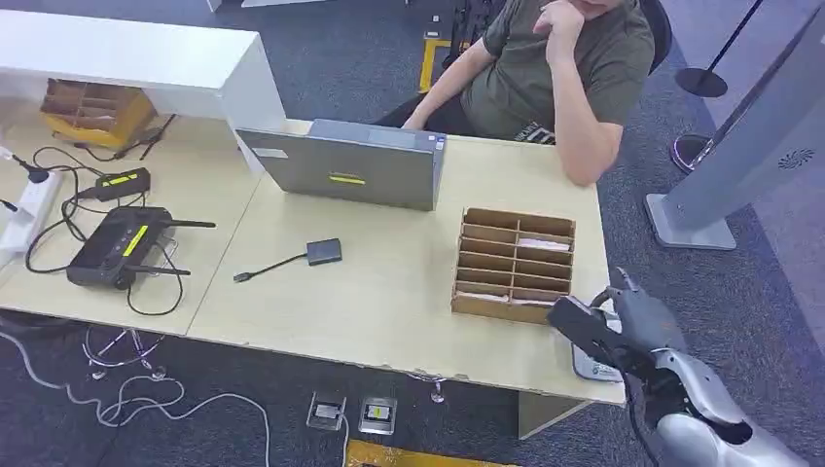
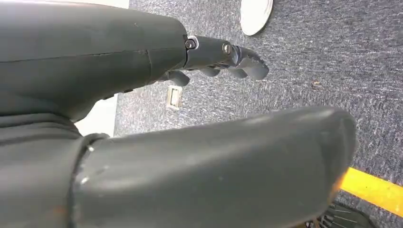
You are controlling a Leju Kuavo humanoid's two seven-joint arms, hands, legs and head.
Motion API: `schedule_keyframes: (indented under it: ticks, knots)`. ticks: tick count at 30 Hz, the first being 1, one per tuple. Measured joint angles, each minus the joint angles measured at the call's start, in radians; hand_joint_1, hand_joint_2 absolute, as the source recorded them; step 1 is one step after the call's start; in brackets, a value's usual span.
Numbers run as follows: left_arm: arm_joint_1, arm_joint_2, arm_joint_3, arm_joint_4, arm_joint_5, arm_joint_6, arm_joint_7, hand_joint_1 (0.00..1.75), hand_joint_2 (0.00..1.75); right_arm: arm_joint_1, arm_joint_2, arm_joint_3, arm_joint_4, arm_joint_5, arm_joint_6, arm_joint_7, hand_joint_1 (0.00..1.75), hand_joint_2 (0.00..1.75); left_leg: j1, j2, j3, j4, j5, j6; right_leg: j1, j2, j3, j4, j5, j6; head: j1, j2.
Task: Pass the card to the sensor for recognition and then transmit it.
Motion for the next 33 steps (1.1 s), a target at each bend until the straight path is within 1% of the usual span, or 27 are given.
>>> schedule_keyframes:
  ticks: [8,13,17,22,29,33]
  knots:
    - [0.0,0.0,0.0,0.0,0.007,0.002,0.0,0.0,0.0,-0.103,-0.046,-0.066,-0.182,0.059,0.072,0.048,1.75,1.75,0.0,0.0,0.0,0.0,0.0,0.0,0.0,0.0,0.0,0.0,0.0,0.0,0.001,0.0]
    - [0.0,0.0,0.0,0.0,0.008,-0.001,0.0,0.0,0.0,-0.154,-0.067,-0.11,-0.229,0.061,0.107,0.048,1.75,1.75,0.0,0.0,0.0,0.0,0.0,0.0,0.0,0.0,0.0,0.0,0.0,0.0,0.001,0.0]
    - [0.0,0.0,0.0,0.0,0.005,-0.001,0.0,0.0,0.0,-0.193,-0.066,-0.119,-0.238,0.061,0.138,0.031,1.75,1.75,0.0,0.0,0.0,0.0,0.0,0.0,0.0,0.0,0.0,0.0,0.0,0.0,0.0,0.0]
    - [-0.001,-0.001,0.0,0.0,-0.001,-0.003,-0.002,0.0,0.0,-0.246,-0.045,-0.096,-0.235,0.08,0.145,0.003,1.75,1.75,0.0,0.0,-0.001,0.0,0.0,0.0,0.0,0.0,0.0,0.0,0.0,0.0,0.0,0.0]
    - [-0.002,-0.004,-0.002,0.0,-0.01,-0.006,-0.005,0.0,0.0,-0.309,0.02,-0.057,-0.193,0.09,0.155,-0.011,1.75,1.75,0.0,0.0,-0.001,0.0,0.0,0.0,0.0,0.0,0.0,0.0,0.0,0.0,0.0,0.0]
    - [-0.002,-0.008,-0.005,0.0,-0.018,-0.008,-0.005,0.0,0.0,-0.349,0.048,-0.036,-0.158,0.091,0.165,-0.014,1.75,1.75,0.0,0.0,-0.001,0.0,0.0,0.0,0.0,0.0,0.0,0.0,0.0,0.0,0.0,0.0]
